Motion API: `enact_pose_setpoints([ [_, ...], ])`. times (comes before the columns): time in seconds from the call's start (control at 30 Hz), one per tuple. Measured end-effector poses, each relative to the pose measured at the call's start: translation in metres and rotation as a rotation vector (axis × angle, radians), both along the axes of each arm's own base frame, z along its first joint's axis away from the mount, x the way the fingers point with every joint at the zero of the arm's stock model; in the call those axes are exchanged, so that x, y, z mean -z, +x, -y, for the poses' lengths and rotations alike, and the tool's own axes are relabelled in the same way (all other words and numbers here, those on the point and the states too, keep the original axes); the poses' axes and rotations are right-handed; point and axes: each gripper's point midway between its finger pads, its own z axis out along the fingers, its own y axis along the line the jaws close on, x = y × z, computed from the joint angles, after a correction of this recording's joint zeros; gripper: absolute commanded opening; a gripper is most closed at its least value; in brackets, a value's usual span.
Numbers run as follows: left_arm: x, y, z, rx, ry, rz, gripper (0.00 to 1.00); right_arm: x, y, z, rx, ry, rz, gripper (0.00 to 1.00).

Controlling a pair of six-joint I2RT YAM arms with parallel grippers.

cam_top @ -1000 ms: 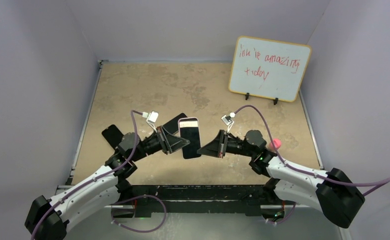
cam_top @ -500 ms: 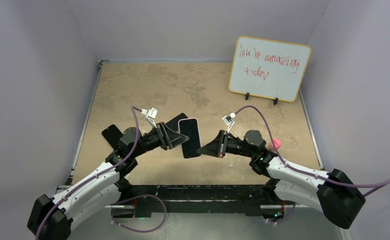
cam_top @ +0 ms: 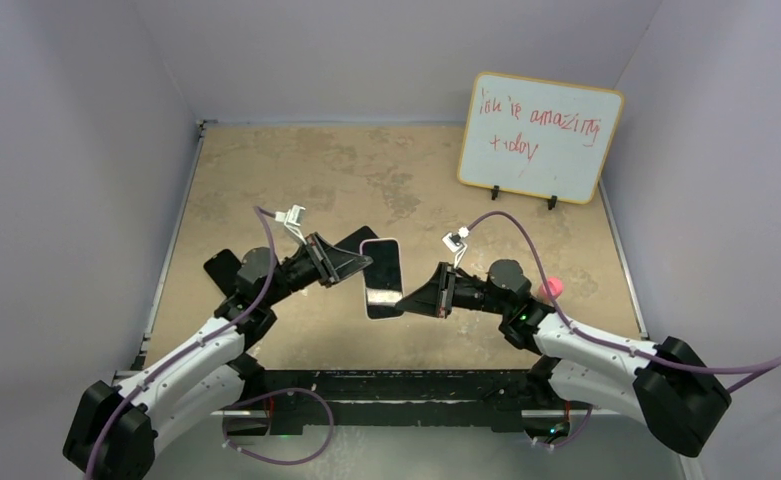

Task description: Put the phone into the phone case

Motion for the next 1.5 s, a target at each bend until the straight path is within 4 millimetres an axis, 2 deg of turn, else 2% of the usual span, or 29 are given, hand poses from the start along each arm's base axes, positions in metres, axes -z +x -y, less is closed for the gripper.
enact_pose_setpoints([
  [0.2, 0.006, 0.006, 0.001, -0.006, 0.083, -0.024, 0.01, 0.006, 0.003, 0.001, 0.019, -0.024, -0.006, 0.0],
  [0.37, 0.005, 0.007, 0.001, -0.004, 0.138, -0.006, 0.33, 0.005, 0.005, 0.002, 0.036, -0.026, 0.009, 0.0],
  [0.47, 0.014, 0.011, -0.003, -0.023, 0.186, -0.001, 0.36, 0.005, 0.005, 0.002, 0.034, -0.026, 0.023, 0.0],
  [0.57, 0.016, 0.014, -0.005, -0.034, 0.193, -0.003, 0.34, 0.007, 0.002, 0.002, 0.013, -0.031, 0.022, 0.0],
  [0.7, 0.01, 0.015, -0.002, -0.026, 0.166, 0.011, 0.32, 0.005, -0.001, 0.002, -0.008, -0.025, 0.029, 0.0],
  [0.73, 0.007, 0.015, -0.001, -0.022, 0.152, 0.019, 0.27, 0.004, -0.003, 0.002, -0.015, -0.02, 0.034, 0.0],
  [0.8, 0.0, 0.015, 0.0, -0.022, 0.123, 0.03, 0.07, 0.001, -0.003, 0.001, -0.021, -0.008, 0.048, 0.0],
  [0.83, -0.003, 0.016, 0.0, -0.023, 0.109, 0.03, 0.0, 0.001, -0.003, 0.001, -0.021, -0.007, 0.05, 0.0],
  [0.93, -0.013, 0.014, 0.002, -0.009, 0.075, 0.05, 0.0, 0.001, -0.003, 0.001, -0.022, -0.007, 0.053, 0.0],
  [1.03, -0.01, 0.015, 0.002, -0.014, 0.086, 0.041, 0.0, 0.001, -0.003, 0.001, -0.022, -0.006, 0.053, 0.0],
  [1.07, -0.008, 0.015, 0.002, -0.015, 0.095, 0.036, 0.04, 0.002, -0.003, 0.001, -0.019, -0.011, 0.049, 0.0],
  [1.17, -0.003, 0.017, 0.002, -0.014, 0.118, 0.022, 0.29, 0.006, -0.002, 0.002, -0.008, -0.026, 0.035, 0.0],
  [1.27, 0.009, 0.022, 0.001, -0.022, 0.166, 0.013, 0.41, 0.01, 0.002, 0.003, 0.017, -0.043, 0.027, 0.0],
  [1.4, 0.04, 0.029, -0.003, -0.042, 0.257, -0.052, 0.55, 0.02, 0.009, 0.005, 0.063, -0.082, -0.002, 0.0],
  [1.5, 0.055, 0.032, -0.007, -0.055, 0.323, -0.088, 0.75, 0.031, 0.014, 0.008, 0.103, -0.121, -0.028, 0.0],
])
